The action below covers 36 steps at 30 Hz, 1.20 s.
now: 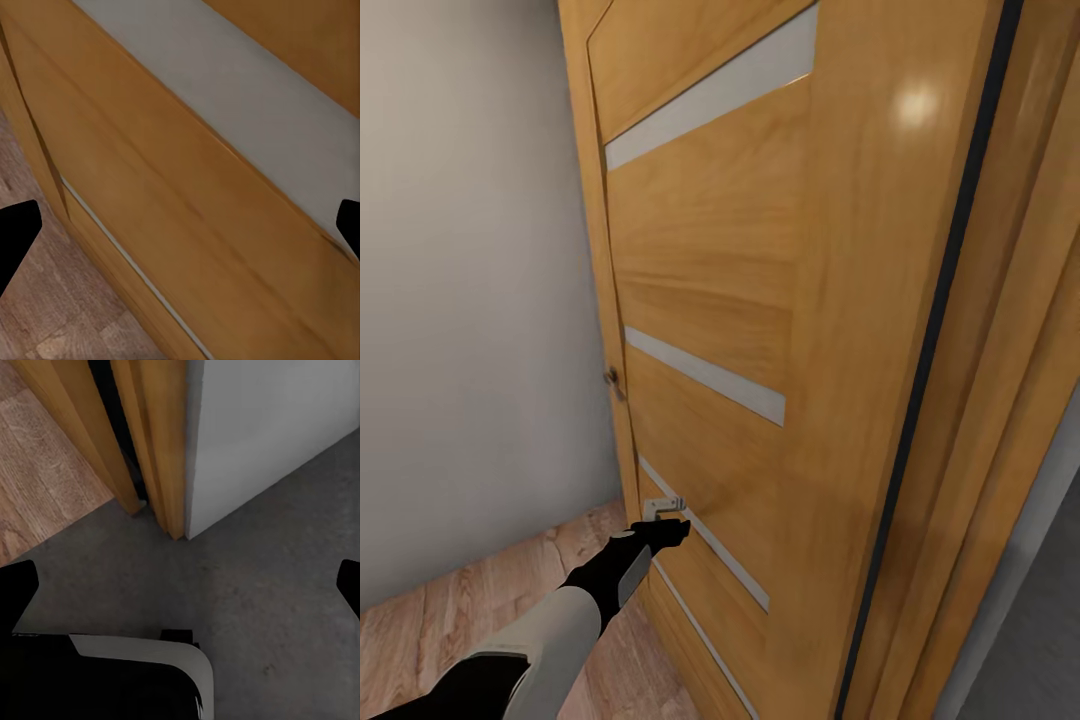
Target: Move the two storage containers from the living room to the garage. In the garage, place one container on the floor and stack the other container on top of it (either order is fine).
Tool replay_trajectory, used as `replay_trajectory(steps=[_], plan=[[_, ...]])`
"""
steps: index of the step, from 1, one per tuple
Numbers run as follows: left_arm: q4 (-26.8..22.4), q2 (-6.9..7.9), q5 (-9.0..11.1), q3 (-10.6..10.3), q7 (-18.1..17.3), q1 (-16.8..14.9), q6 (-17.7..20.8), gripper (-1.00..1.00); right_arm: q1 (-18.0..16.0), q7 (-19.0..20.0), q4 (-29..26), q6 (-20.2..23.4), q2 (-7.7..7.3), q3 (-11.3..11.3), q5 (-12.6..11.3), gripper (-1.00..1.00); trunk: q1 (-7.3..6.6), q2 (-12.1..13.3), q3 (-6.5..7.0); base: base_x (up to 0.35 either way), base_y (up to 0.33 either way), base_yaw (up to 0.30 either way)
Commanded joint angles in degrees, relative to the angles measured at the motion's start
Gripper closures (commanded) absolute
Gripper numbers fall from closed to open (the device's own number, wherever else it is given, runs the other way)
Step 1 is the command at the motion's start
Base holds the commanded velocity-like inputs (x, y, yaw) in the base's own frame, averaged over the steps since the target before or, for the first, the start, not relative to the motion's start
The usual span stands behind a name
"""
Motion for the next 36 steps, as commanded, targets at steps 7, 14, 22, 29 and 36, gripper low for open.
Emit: replay_trajectory(steps=[7, 14, 22, 29, 36], plan=[[-0.1, -0.6, 1.24, -0.24, -0.32, 0.01, 0.35, -1.0, 0.02, 0.43, -0.06, -0.08, -0.02, 0.14, -0.44, -1.0, 0.01, -0.03, -0.06, 0.0, 0.0, 0.0], [-0.1, -0.6, 1.24, -0.24, -0.32, 0.01, 0.35, -1.0, 0.02, 0.42, -0.07, -0.07, -0.02, 0.09, -0.47, -1.0, 0.01, -0.03, -0.06, 0.0, 0.0, -0.071], [-0.03, -0.6, 1.23, -0.24, -0.32, 0.01, 0.36, -1.0, 0.02, 0.42, -0.07, -0.05, -0.02, 0.08, -0.46, -1.0, 0.01, -0.03, -0.06, 0.0, 0.0, -0.195], [-0.02, -0.6, 1.22, -0.24, -0.32, 0.01, 0.37, -1.0, 0.02, 0.42, -0.09, -0.08, -0.02, 0.08, -0.47, -1.0, 0.01, -0.03, -0.06, 0.0, 0.0, -0.03], [-0.01, -0.6, 1.22, -0.24, -0.32, 0.01, 0.37, -1.0, 0.02, 0.42, -0.09, -0.09, -0.02, 0.08, -0.47, -1.0, 0.01, -0.03, -0.06, 0.0, 0.0, -0.002]])
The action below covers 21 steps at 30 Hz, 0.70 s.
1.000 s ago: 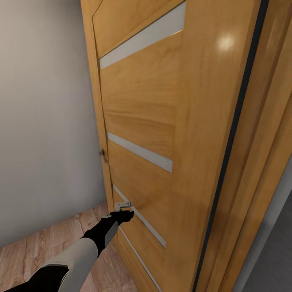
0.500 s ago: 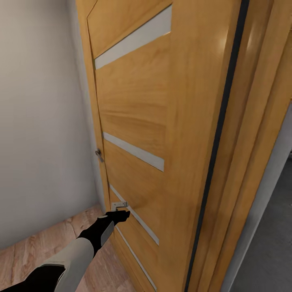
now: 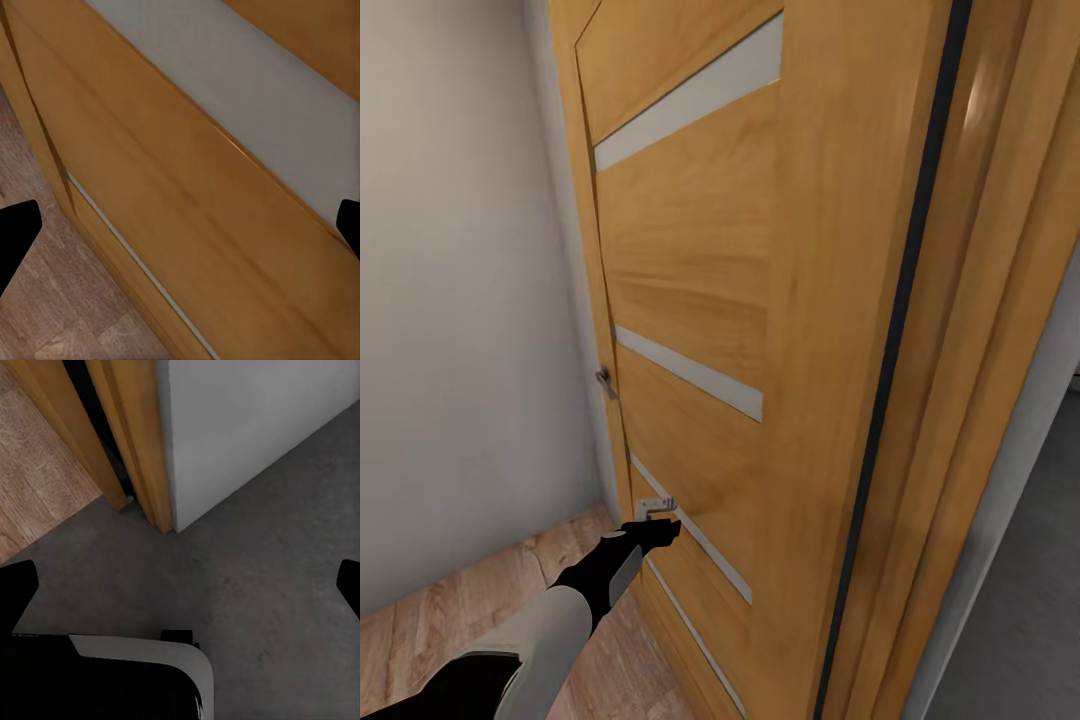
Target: Move the two storage containers from the living room to the garage. In the garage, place one container on the floor and stack the other container on top of it (either order is fine).
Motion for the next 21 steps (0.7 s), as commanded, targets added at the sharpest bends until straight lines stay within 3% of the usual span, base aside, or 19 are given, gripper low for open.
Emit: replay_trajectory(steps=[1, 21], plan=[[-0.09, -2.31, 1.2, -0.23, -0.31, 0.02, 0.34, -1.0, 0.02, 0.42, -0.07, -0.08, -0.02, 0.08, -0.47, -1.0, 0.01, -0.03, -0.06, 0.0, 0.0, 0.0], [-0.08, -2.31, 1.2, -0.23, -0.31, 0.02, 0.37, -1.0, 0.02, 0.42, -0.05, -0.08, -0.02, 0.08, -0.47, -1.0, 0.01, -0.03, -0.06, 0.0, 0.0, 0.0]])
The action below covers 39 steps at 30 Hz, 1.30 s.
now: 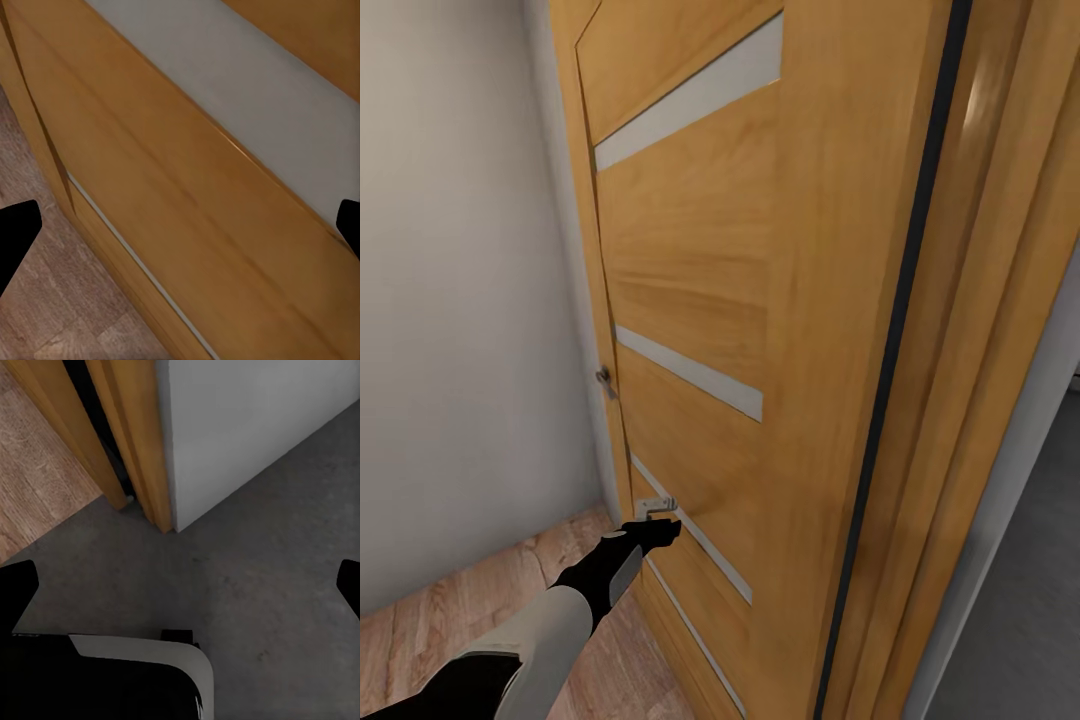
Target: Move the two storage containers from the living room to the garage. In the garage, place one container on the floor and stack the other container on top of it (either order is fine).
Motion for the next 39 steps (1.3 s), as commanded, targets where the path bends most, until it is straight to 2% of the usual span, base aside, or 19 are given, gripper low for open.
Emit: replay_trajectory(steps=[1, 14, 39], plan=[[-0.09, -2.25, 1.21, -0.24, -0.31, 0.02, 0.34, -1.0, 0.02, 0.42, -0.07, -0.08, -0.02, 0.08, -0.47, -1.0, 0.01, -0.03, -0.06, 0.0, 0.0, 0.0], [-0.09, -2.25, 1.21, -0.24, -0.31, 0.02, 0.34, -1.0, 0.02, 0.42, -0.07, 0.02, -0.02, 0.08, -0.47, -1.0, 0.01, -0.03, 0.11, 0.0, 0.0, -0.099], [-0.09, -2.26, 1.21, -0.24, -0.31, 0.02, 0.36, -1.0, 0.02, 0.41, -0.07, 0.0, -0.02, 0.08, -0.47, -1.0, 0.01, -0.03, 0.12, 0.0, 0.0, -0.003]])
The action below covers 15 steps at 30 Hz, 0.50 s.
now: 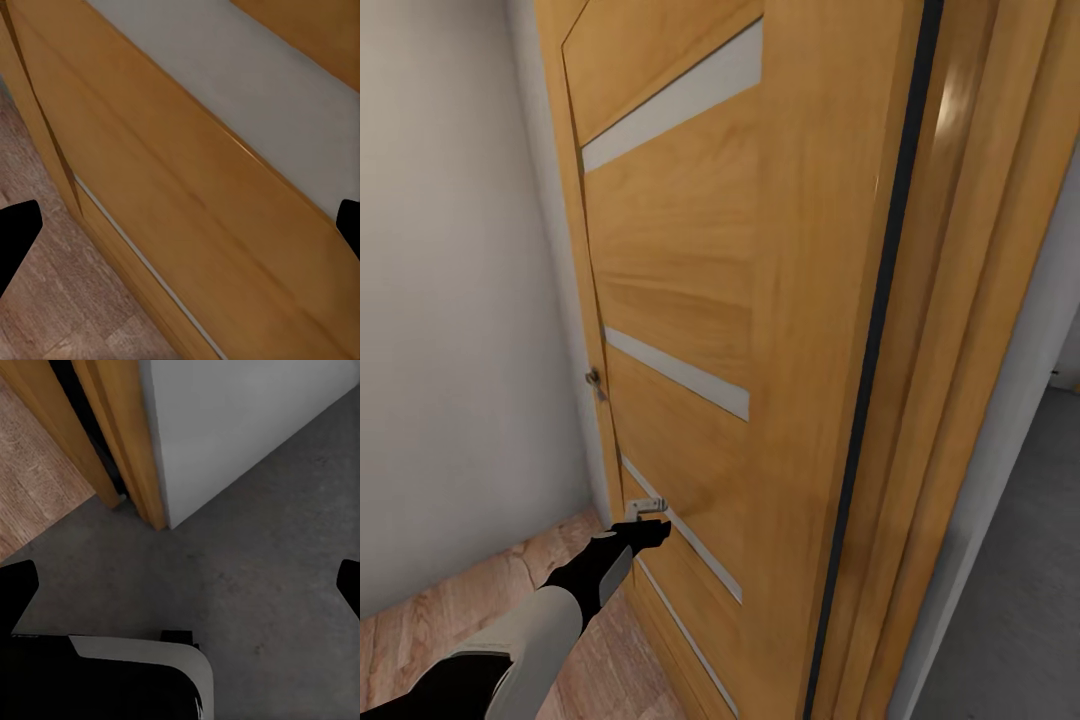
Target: Move the two storage containers from the living room to the garage. In the garage, place one container on the floor and stack the other container on top of it (either order is fine).
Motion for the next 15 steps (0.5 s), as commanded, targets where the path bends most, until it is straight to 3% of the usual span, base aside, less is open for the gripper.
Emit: replay_trajectory(steps=[1, 15], plan=[[-0.23, -4.18, 1.02, 0.08, -0.36, -0.02, 0.33, -1.0, 0.02, 0.42, -0.07, -0.08, -0.02, 0.08, -0.47, -1.0, 0.01, -0.02, -0.05, 0.0, 0.0, 0.0], [-0.12, -4.05, 1.02, 0.08, -0.36, -0.02, 0.35, -1.0, 0.02, 0.43, -0.07, -0.07, -0.02, 0.12, -0.38, -1.0, 0.01, -0.02, -0.05, 0.0, 0.04, 0.012]])
